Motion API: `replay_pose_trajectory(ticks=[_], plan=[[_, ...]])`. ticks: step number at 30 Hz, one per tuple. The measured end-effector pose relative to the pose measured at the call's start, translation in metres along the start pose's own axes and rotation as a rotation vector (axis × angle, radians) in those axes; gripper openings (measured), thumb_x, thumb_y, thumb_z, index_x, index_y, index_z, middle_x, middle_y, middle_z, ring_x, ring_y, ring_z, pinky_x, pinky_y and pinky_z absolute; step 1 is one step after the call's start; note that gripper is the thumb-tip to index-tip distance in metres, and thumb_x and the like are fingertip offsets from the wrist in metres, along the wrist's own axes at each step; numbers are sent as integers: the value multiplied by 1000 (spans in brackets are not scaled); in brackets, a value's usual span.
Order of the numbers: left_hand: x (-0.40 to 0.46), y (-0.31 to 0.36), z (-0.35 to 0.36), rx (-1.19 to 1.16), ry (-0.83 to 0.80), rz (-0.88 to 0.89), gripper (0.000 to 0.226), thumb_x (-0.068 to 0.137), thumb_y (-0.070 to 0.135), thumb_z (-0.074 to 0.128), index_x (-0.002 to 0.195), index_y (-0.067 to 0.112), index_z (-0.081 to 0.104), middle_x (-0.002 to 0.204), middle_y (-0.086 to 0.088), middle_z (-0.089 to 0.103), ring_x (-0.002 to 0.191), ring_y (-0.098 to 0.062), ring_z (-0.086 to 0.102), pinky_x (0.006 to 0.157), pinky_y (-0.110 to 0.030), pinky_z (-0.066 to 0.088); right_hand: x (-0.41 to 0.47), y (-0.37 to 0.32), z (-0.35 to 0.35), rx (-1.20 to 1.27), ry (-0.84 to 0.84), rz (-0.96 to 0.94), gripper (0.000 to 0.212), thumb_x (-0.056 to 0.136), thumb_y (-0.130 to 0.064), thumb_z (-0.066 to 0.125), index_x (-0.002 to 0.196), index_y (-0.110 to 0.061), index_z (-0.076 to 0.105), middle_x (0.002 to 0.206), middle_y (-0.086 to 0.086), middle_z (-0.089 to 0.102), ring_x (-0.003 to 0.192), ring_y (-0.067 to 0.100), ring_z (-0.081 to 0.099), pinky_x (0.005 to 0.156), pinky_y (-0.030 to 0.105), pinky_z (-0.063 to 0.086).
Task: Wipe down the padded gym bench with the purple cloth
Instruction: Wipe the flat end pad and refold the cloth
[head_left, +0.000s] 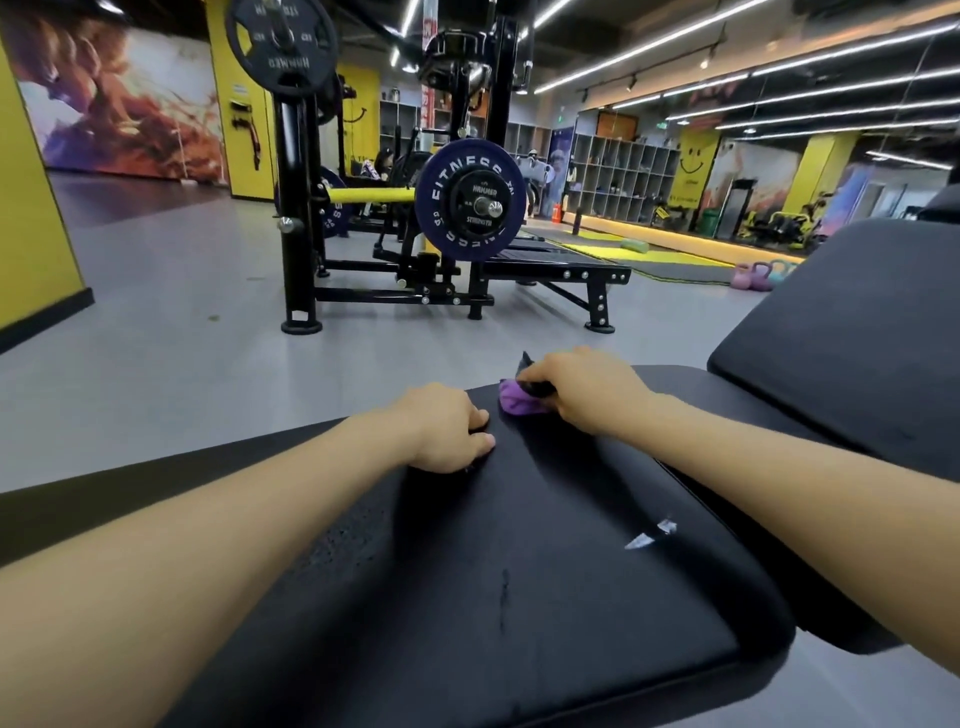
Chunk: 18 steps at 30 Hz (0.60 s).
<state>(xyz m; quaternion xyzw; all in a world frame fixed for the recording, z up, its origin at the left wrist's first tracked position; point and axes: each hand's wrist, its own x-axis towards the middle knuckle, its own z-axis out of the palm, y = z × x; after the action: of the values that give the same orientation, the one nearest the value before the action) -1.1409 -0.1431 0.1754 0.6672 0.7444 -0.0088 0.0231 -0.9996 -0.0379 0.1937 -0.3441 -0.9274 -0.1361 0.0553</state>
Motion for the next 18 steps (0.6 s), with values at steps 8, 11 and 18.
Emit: replay_pose_trajectory(ticks=[8,11,18], plan=[[-3,1,-2,-15,-18,7,50,98,44,36,143,24,38,146,-2,42,132,-24,40,107,-32,35,10,-6,-2,65,-39,34,3,91,-20,56,90,-23,56,107,3,62,97,28,56,69,29,38],[-2,-1,1,-4,-2,11,51,98,44,35,144,23,35,148,-2,39,133,-25,40,107,-32,36,-28,-3,-4,127,-11,-79,17,89,-26,58,103,-34,63,109,-4,65,99,25,58,74,30,42],[-2,1,0,-41,-16,-7,51,98,44,35,145,25,33,151,2,35,136,-22,35,109,-30,32,26,9,9,119,-12,122,6,91,-22,56,92,-23,62,105,5,64,96,31,59,71,31,45]])
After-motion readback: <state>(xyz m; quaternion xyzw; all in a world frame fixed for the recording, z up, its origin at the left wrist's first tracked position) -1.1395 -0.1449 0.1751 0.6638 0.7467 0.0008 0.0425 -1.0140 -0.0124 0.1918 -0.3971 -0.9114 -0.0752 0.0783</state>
